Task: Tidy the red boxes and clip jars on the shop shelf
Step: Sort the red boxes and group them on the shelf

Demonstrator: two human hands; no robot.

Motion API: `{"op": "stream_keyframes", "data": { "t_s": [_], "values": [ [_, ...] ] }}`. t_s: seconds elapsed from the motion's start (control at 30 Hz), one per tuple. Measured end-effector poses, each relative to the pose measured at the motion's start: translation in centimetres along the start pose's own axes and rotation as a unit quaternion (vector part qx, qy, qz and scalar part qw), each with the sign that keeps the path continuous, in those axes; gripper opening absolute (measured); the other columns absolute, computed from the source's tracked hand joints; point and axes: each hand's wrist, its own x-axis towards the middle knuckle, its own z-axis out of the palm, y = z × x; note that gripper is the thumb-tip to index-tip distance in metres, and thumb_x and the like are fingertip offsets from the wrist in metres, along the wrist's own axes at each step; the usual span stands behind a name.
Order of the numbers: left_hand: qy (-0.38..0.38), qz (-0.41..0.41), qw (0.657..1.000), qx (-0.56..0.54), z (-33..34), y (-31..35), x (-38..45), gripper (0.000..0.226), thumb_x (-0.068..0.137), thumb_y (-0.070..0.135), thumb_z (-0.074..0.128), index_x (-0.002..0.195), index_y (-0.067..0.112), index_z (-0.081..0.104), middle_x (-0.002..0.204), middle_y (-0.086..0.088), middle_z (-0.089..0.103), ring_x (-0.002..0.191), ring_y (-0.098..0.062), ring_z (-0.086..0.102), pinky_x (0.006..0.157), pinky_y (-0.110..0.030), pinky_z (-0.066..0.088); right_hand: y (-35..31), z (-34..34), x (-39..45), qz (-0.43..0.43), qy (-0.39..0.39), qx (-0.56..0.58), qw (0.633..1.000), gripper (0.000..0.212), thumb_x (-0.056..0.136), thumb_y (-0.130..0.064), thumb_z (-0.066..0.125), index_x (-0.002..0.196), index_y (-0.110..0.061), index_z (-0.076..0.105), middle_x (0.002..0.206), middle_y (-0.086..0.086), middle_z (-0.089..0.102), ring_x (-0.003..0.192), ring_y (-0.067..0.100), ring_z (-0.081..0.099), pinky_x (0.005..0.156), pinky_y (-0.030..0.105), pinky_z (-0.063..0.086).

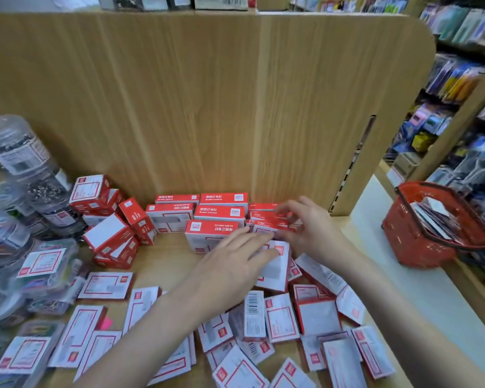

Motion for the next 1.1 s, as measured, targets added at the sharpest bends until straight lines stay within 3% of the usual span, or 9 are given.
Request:
{"op": "stream_keyframes", "data": {
  "t_s": [0.1, 0.2, 0.33, 0.53, 0.63, 0.77, 0.83, 0.93, 1.1],
  "values": [
    [-0.019, -0.006, 1.000, 0.004, 0.0, 0.0, 0.0, 0.034, 0.080, 0.018, 0.038, 0.113, 0.016, 0.047, 0.120, -0.010, 0.061, 0.108, -0.023, 0.059, 0.107, -0.036, 0.022, 0.1, -1.1, -0.8, 0.016, 0.014, 0.026, 0.999, 0.021, 0.080, -0.016, 0.069, 0.100, -0.012, 0.063, 0.092, 0.001, 0.054, 0.083, 0.013, 0.057, 0.076, 0.023, 0.047],
    [-0.007, -0.001, 1.000, 0.001, -0.1, 0.1, 0.1, 0.032, 0.081, 0.020, 0.039, 0.111, 0.015, 0.052, 0.115, -0.009, 0.064, 0.106, -0.022, 0.060, 0.107, -0.038, 0.023, 0.0, -2.0, -2.7, 0.037, 0.029, 0.049, 0.998, 0.007, 0.083, -0.023, 0.065, 0.088, -0.018, 0.063, 0.084, -0.004, 0.062, 0.076, 0.010, 0.059, 0.068, 0.020, 0.047],
    [0.052, -0.028, 0.997, -0.042, -0.9, -0.7, 0.2, 0.031, 0.081, 0.014, 0.041, 0.108, 0.014, 0.057, 0.114, -0.004, 0.063, 0.108, -0.016, 0.051, 0.107, -0.035, 0.022, -1.0, -0.5, -4.9, 0.086, -0.049, 0.079, 0.992, 0.032, 0.075, -0.039, 0.070, 0.097, -0.022, 0.056, 0.078, -0.009, 0.063, 0.073, 0.006, 0.055, 0.067, 0.024, 0.044],
    [0.112, -0.166, 0.980, -0.007, -1.5, -1.6, -2.7, 0.037, 0.083, 0.014, 0.038, 0.115, 0.013, 0.056, 0.121, -0.009, 0.057, 0.111, -0.027, 0.047, 0.098, -0.043, 0.030, -1.6, 0.5, -4.9, 0.107, 0.013, 0.105, 0.989, 0.037, 0.070, -0.022, 0.078, 0.095, -0.024, 0.050, 0.072, -0.016, 0.051, 0.067, -0.001, 0.049, 0.063, 0.014, 0.038],
    [0.120, -0.204, 0.972, -0.002, -1.6, -1.5, -3.9, 0.042, 0.081, 0.012, 0.037, 0.119, 0.012, 0.055, 0.122, -0.007, 0.055, 0.111, -0.027, 0.045, 0.094, -0.047, 0.037, -1.7, 0.6, -4.8, 0.122, 0.002, 0.116, 0.986, 0.037, 0.069, -0.018, 0.078, 0.096, -0.022, 0.053, 0.072, -0.012, 0.051, 0.067, 0.006, 0.050, 0.066, 0.023, 0.040],
    [0.116, -0.206, 0.972, -0.015, -1.7, -1.9, -4.7, 0.048, 0.076, -0.005, 0.050, 0.120, 0.012, 0.058, 0.123, -0.007, 0.054, 0.110, -0.027, 0.040, 0.087, -0.044, 0.044, -1.5, 0.8, -4.5, 0.155, -0.008, 0.205, 0.966, 0.044, 0.067, -0.006, 0.078, 0.099, -0.026, 0.055, 0.073, -0.008, 0.053, 0.064, 0.010, 0.051, 0.068, 0.031, 0.048],
    [0.100, -0.215, 0.971, -0.021, -1.8, -2.1, -5.0, 0.060, 0.068, -0.016, 0.062, 0.121, 0.012, 0.059, 0.124, -0.008, 0.055, 0.112, -0.027, 0.039, 0.090, -0.043, 0.044, -1.5, 0.4, -4.5, 0.148, -0.024, 0.224, 0.963, 0.044, 0.068, -0.002, 0.076, 0.100, -0.025, 0.056, 0.076, -0.006, 0.053, 0.065, 0.011, 0.051, 0.065, 0.023, 0.047],
    [0.075, -0.222, 0.972, -0.018, -2.0, -2.5, -5.5, 0.073, 0.062, -0.019, 0.067, 0.126, 0.015, 0.056, 0.126, -0.008, 0.054, 0.115, -0.026, 0.036, 0.082, -0.044, 0.050, -1.8, -0.2, -4.5, 0.119, -0.055, 0.195, 0.972, 0.041, 0.071, -0.002, 0.075, 0.102, -0.024, 0.058, 0.086, -0.004, 0.054, 0.067, 0.008, 0.051, 0.061, 0.010, 0.043],
    [0.032, -0.214, 0.976, -0.008, -2.2, -3.4, -5.1, 0.090, 0.053, -0.023, 0.068, 0.130, 0.020, 0.051, 0.126, -0.009, 0.052, 0.113, -0.028, 0.035, 0.070, -0.042, 0.054, -2.4, -0.7, -5.0, 0.048, -0.053, 0.178, 0.981, 0.036, 0.072, -0.004, 0.075, 0.092, -0.028, 0.058, 0.097, 0.001, 0.053, 0.070, 0.004, 0.053, 0.063, 0.012, 0.046]
  ]
}}
